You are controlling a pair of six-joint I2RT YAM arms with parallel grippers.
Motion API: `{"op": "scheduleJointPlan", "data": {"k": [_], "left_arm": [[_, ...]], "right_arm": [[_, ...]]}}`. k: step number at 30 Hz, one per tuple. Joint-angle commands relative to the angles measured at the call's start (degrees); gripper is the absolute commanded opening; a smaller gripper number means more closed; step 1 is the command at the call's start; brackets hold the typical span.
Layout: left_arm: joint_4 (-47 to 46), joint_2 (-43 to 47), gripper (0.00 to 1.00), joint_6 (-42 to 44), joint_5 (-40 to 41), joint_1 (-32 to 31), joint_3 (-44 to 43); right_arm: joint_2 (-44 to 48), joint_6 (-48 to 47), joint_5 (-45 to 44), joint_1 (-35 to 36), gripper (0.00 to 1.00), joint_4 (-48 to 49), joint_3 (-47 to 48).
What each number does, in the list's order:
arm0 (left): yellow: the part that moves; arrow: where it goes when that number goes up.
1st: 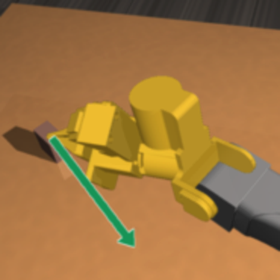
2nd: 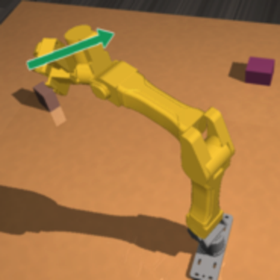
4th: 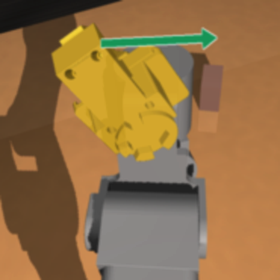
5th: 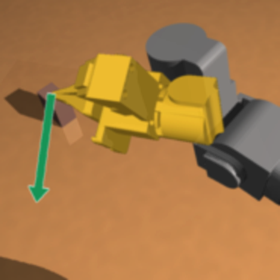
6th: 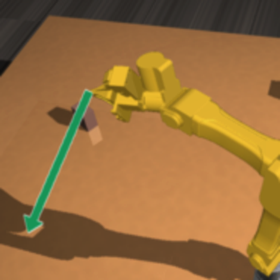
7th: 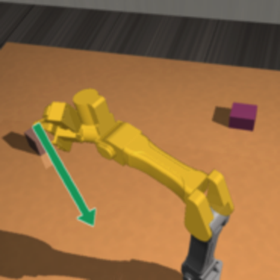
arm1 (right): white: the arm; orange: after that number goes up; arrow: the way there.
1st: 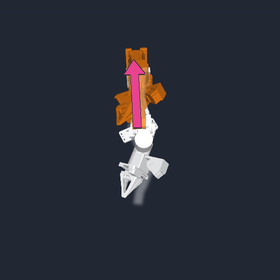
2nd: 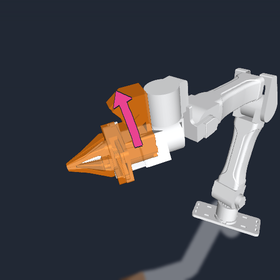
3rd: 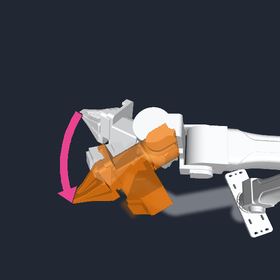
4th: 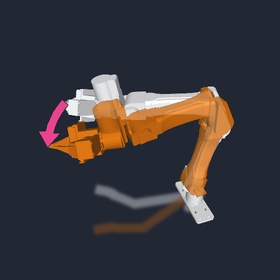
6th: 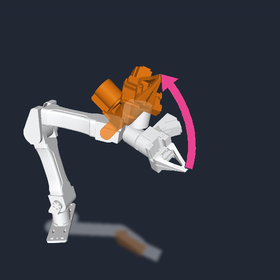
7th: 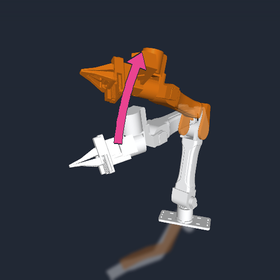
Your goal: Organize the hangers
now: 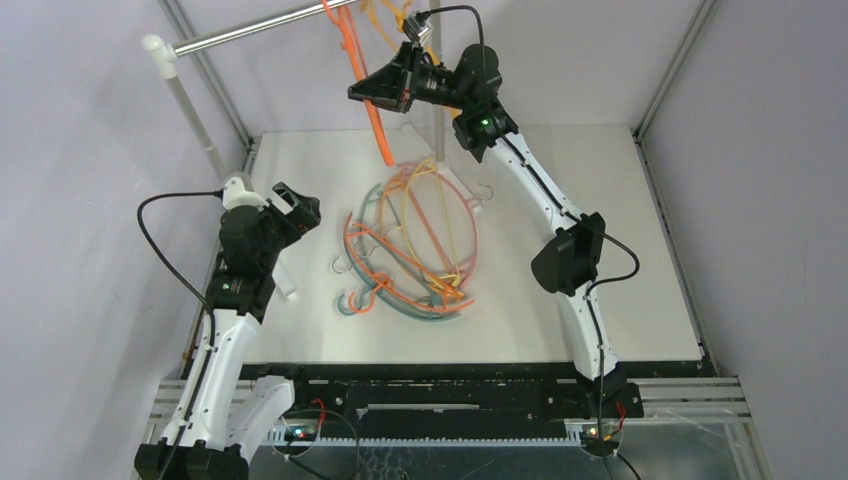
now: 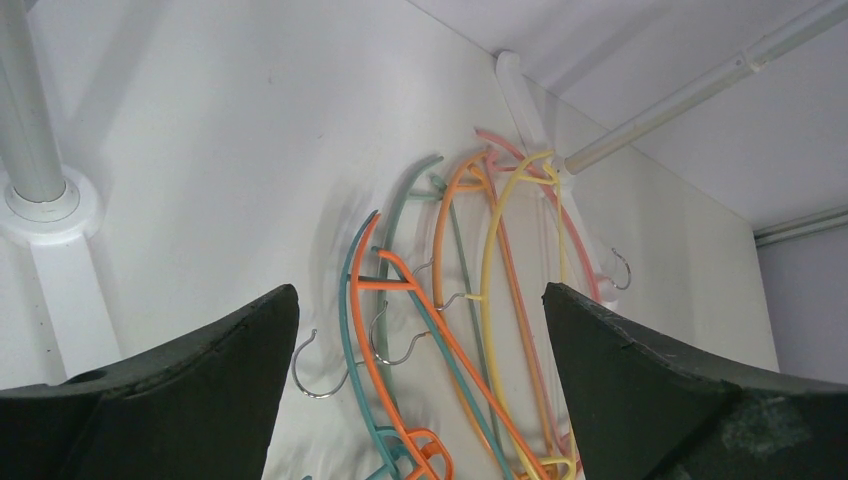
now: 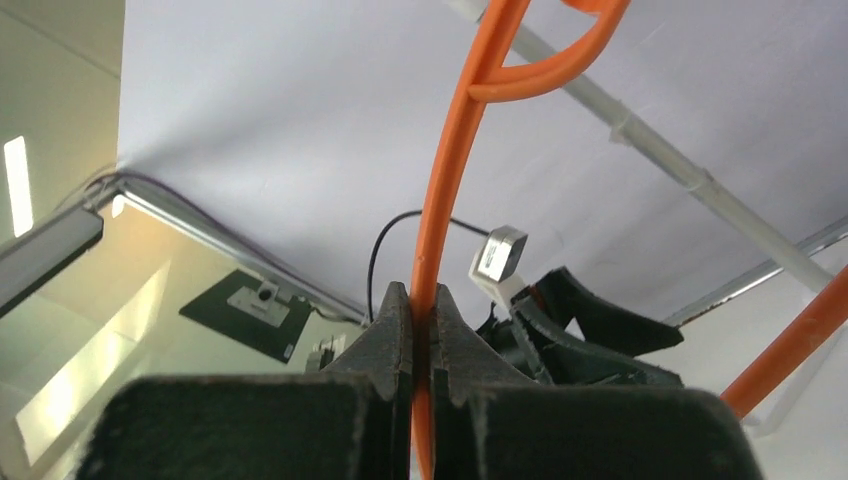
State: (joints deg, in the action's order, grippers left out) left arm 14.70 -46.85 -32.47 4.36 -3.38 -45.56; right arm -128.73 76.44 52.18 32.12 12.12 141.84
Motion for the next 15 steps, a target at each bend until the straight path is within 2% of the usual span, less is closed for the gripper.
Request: {"op": "scheduleJointPlan", "data": {"k": [1,9,15], "left_arm": [[0.09,1.22,0.97,1.46,0.87,-0.25,-1.61],[1.37,1.23,0.97,2.23,0.81,-0.26,-2.73],[1.39,0.43,0.97,2.50,0.94,-0.31,-2.95]], "right_arm": [[-2.06,-0.61,-7.79,-0.73,0.00,2.98,3.97],[-5.75,-1.23,-14.16,-1.80,0.00,2.68,6.56],[-5.97,-2.41,-18.02,-2.87,0.02,-1.64,7.37]]}}
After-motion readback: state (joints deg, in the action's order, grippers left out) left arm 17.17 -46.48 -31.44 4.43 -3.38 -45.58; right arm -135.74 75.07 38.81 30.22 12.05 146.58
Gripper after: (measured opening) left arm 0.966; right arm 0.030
